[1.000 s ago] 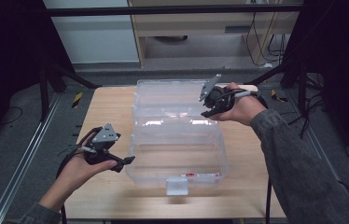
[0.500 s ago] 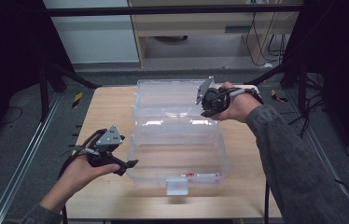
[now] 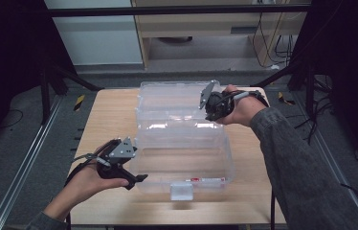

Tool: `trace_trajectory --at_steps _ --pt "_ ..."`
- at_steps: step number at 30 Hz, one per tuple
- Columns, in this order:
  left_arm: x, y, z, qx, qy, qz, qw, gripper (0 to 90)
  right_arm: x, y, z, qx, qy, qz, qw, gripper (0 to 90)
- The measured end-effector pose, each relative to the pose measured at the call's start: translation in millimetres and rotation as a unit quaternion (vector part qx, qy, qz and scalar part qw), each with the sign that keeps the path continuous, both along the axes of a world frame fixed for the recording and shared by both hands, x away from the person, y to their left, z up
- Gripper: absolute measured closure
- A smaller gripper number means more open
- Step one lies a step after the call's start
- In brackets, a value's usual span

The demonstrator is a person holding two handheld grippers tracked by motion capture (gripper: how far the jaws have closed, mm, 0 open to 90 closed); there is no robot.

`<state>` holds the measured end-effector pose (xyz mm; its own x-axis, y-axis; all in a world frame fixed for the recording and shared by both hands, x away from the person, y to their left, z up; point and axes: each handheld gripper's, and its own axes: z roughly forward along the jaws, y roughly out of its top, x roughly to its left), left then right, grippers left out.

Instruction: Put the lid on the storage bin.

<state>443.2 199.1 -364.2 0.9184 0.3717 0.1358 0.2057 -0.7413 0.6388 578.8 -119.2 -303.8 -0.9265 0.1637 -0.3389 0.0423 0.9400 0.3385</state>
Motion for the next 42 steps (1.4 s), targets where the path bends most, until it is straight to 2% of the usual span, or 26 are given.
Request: trace_trajectory --at_steps 1,6,7,9,12,15,16,18,20,21,24,27,29,33,42 --pt "-1.3 -2.6 -3.4 0.003 0.002 -0.011 0.9999 8.7 -0.5 0.0 -0.1 0.000 -0.002 -0.001 1.0000 80.4" --pt "-4.0 -7.8 -12.2 0.019 0.006 -0.025 0.9995 11.8 -0.1 -0.8 -0.6 0.001 -0.004 -0.002 1.0000 80.0" --pt "-5.5 -10.3 -16.7 0.029 0.013 -0.031 0.9990 12.5 -0.2 -1.1 -0.7 0.001 -0.003 -0.005 1.0000 79.8" --pt "-6.1 -12.1 -20.4 0.033 0.027 -0.033 0.9985 14.2 0.0 -1.4 -0.8 0.001 -0.003 -0.005 1.0000 79.8" --pt "-6.1 -12.9 -23.4 0.040 0.033 -0.034 0.9981 16.0 0.2 -1.4 -0.9 0.002 -0.003 -0.005 1.0000 79.7" --pt "-6.7 -14.1 -27.9 0.043 0.034 -0.041 0.9977 23.9 0.4 -0.9 -1.4 0.003 -0.004 -0.006 1.0000 79.5" --pt "-7.0 -14.5 -28.8 0.046 0.035 -0.044 0.9973 23.9 0.4 -0.9 -1.4 0.003 -0.004 -0.006 1.0000 79.5" --pt "-9.2 -16.1 -31.6 0.051 0.030 -0.057 0.9966 31.5 0.5 -0.6 -1.5 0.003 -0.004 -0.006 1.0000 79.4" --pt "-9.4 -17.0 -33.9 0.063 0.035 -0.061 0.9955 35.4 0.5 -0.4 -1.7 0.004 -0.004 -0.006 1.0000 79.3" --pt "-9.4 -17.0 -36.2 0.066 0.037 -0.064 0.9951 40.7 0.6 -0.4 -1.7 0.003 -0.004 -0.006 1.0000 79.3" --pt "-9.0 -16.8 -38.0 0.069 0.042 -0.066 0.9946 44.7 0.7 -0.6 -1.7 0.004 -0.004 -0.006 1.0000 79.3" --pt "-8.4 -17.7 -41.6 0.073 0.047 -0.073 0.9936 52.7 0.8 -1.1 -1.6 0.004 -0.004 -0.007 1.0000 79.2" --pt "-8.8 -18.5 -43.3 0.068 0.049 -0.071 0.9939 53.7 0.8 -1.2 -1.7 0.005 -0.003 -0.008 1.0000 79.2" --pt "-7.8 -20.6 -45.2 0.074 0.052 -0.076 0.9930 62.0 1.1 -1.3 -1.8 0.006 -0.002 -0.008 0.9999 79.2" --pt "-3.4 -20.9 -47.5 0.084 0.067 -0.075 0.9914 73.7 1.3 -2.2 -1.6 0.006 -0.002 -0.007 1.0000 79.2"
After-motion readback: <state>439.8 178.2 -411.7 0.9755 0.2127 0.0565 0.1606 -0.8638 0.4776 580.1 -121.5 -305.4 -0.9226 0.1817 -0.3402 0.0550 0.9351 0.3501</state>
